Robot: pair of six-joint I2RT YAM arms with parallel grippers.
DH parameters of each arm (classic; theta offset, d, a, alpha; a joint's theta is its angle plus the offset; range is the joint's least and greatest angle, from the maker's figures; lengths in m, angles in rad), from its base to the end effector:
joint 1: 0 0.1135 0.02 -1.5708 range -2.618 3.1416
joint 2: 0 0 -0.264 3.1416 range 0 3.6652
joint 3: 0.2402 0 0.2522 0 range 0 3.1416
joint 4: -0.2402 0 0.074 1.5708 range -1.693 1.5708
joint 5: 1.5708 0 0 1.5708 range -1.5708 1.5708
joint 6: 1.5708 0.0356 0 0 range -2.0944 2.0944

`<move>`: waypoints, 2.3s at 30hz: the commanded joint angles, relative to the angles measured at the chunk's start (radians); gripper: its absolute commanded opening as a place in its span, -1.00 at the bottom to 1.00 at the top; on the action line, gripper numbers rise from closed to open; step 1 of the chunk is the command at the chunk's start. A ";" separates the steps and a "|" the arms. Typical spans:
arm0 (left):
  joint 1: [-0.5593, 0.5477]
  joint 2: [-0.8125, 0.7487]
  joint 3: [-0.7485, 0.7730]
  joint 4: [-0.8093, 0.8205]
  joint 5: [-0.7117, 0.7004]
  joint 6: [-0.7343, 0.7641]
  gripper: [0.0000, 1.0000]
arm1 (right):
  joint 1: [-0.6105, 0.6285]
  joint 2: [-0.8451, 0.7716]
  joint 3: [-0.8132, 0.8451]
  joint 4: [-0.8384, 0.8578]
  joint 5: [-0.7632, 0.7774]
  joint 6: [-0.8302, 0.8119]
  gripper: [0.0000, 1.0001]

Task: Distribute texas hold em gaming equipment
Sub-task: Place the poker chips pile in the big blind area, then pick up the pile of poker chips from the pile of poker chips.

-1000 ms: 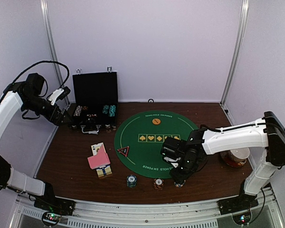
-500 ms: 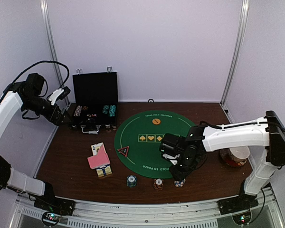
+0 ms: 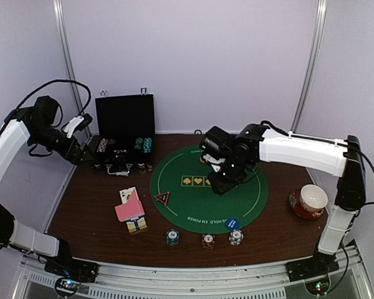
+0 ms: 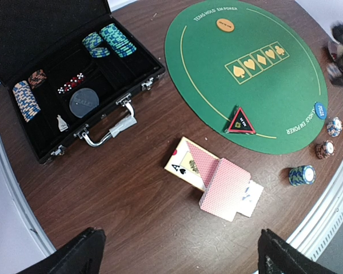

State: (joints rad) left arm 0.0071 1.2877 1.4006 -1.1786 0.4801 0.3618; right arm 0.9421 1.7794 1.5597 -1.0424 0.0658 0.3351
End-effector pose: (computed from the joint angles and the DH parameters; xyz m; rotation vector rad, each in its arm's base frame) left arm 0.2341 -0.0148 0.3618 0.6015 2.4531 -0.4872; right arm 0.2137 0.2899 0.2726 -0.8375 2.7230 0.1889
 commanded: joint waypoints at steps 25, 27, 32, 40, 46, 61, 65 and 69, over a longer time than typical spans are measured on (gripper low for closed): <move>0.007 -0.041 -0.019 -0.010 0.019 0.027 0.95 | -0.368 0.752 0.729 0.131 0.042 -0.058 -0.44; 0.006 -0.039 -0.015 -0.011 0.018 0.029 0.95 | -0.374 0.764 0.730 0.127 0.043 -0.057 -0.31; 0.006 -0.036 -0.009 -0.010 0.024 0.026 0.95 | -0.378 0.770 0.735 0.109 0.046 -0.058 0.36; 0.007 -0.040 -0.005 -0.015 0.032 0.023 0.95 | -0.359 0.619 0.679 0.099 0.040 -0.083 0.58; 0.007 -0.043 -0.004 -0.017 0.025 0.023 0.95 | -0.286 0.319 0.363 0.169 0.031 -0.069 0.65; 0.006 -0.022 0.020 -0.027 0.018 0.028 0.95 | 0.072 -0.217 -0.337 0.077 -0.028 0.165 0.74; 0.007 -0.015 0.033 -0.030 0.021 0.026 0.95 | 0.105 -0.219 -0.391 0.072 -0.057 0.187 0.74; 0.006 -0.015 0.034 -0.032 0.022 0.024 0.95 | 0.107 -0.200 -0.463 0.124 -0.108 0.195 0.70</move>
State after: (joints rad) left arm 0.0074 1.2678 1.4048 -1.2060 0.4911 0.3771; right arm 1.0443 1.5875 1.1538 -0.9508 0.0101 0.4911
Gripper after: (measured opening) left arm 0.976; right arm 0.859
